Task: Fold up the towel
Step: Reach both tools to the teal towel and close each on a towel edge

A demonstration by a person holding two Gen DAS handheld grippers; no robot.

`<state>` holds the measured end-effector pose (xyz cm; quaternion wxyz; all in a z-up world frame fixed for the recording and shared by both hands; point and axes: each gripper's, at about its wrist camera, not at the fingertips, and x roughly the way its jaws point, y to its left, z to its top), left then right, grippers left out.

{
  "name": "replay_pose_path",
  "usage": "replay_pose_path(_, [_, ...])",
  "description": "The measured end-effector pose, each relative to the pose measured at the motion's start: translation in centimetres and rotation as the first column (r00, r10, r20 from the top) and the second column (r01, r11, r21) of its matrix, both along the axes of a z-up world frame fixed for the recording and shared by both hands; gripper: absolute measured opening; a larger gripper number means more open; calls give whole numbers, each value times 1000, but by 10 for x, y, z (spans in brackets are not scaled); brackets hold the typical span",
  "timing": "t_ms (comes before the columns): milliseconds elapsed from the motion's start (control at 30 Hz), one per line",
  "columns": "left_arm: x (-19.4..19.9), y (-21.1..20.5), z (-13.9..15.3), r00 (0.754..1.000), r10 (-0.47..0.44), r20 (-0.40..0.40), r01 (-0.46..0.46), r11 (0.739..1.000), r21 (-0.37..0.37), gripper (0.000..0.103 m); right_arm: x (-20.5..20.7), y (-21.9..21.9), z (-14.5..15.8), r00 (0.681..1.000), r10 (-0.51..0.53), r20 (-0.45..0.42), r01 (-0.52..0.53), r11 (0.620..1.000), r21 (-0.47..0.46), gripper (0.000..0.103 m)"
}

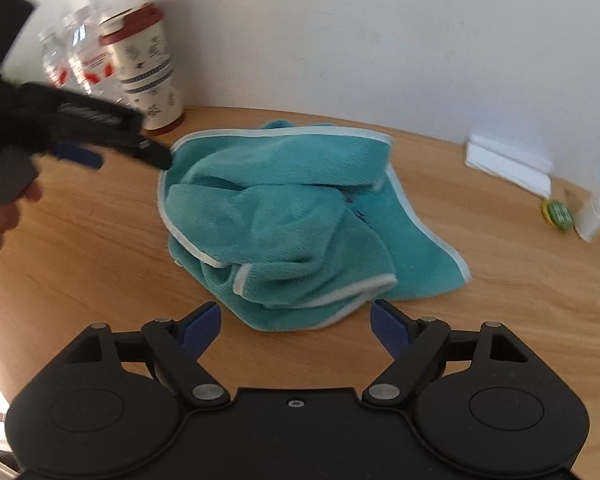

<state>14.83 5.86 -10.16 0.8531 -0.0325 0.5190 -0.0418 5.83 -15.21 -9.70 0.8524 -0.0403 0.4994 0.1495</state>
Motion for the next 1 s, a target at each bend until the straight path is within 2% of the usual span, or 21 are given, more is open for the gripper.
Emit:
replay_pose_path(67, [6, -1, -7, 1000, -18, -11, 18, 1000, -18, 102, 2, 3, -3, 1000, -15, 2, 14, 999, 31, 86])
replay_pose_path(100, [8, 0, -8, 1000, -22, -12, 21, 999, -25, 102, 2, 4, -3, 1000, -14, 1, 14, 999, 32, 82])
replay_pose_path(233, [17, 2, -17, 999, -35, -13, 34, 998, -50, 102, 10, 22, -14, 1000, -20, 0, 20, 1000, -18, 73])
replay_pose_path(333, [21, 3, -21, 999, -39, 9, 39, 999, -32, 101, 18, 25, -22, 998, -62, -34, 62, 998, 8, 55])
replay_pose_path(367, [22, 2, -22, 999, -47, 13, 47, 999, -26, 98, 20, 26, -24, 996, -78, -40, 79, 997, 13, 48])
replay_pose_path(400, [23, 1, -24, 998, -62, 9, 63, 997, -34, 91, 20, 26, -24, 996, -83, -40, 84, 996, 12, 48])
replay_pose_path(500, [27, 0, -27, 996, -92, -3, 92, 994, -56, 85, 21, 29, -33, 990, -128, -61, 126, 991, -42, 47])
replay_pose_path(533, [28, -1, -28, 995, -98, 2, 98, 993, -60, 82, 20, 28, -34, 987, -144, -63, 142, 989, -39, 43])
replay_pose_path(567, [29, -1, -29, 994, -110, 6, 110, 992, -70, 81, 19, 27, -35, 986, -152, -69, 150, 988, -30, 33])
replay_pose_path(600, [30, -1, -29, 992, -123, 15, 123, 989, -80, 73, 19, 26, -35, 984, -159, -75, 158, 987, -21, 24])
replay_pose_path(633, [30, -1, -30, 990, -135, 24, 137, 987, -89, 62, 17, 24, -35, 980, -180, -79, 179, 984, -15, 21])
replay_pose_path(767, [28, -2, -27, 985, -164, 50, 169, 980, -103, 45, 9, 19, -30, 972, -228, -58, 227, 974, -10, 16])
replay_pose_path(833, [26, -2, -25, 983, -174, 62, 179, 979, -94, 21, 6, 16, -26, 969, -242, -58, 242, 970, 1, 14])
replay_pose_path(1000, [19, -5, -19, 981, -180, 70, 186, 979, -79, 9, -5, 7, -9, 971, -236, -25, 236, 972, 3, 12])
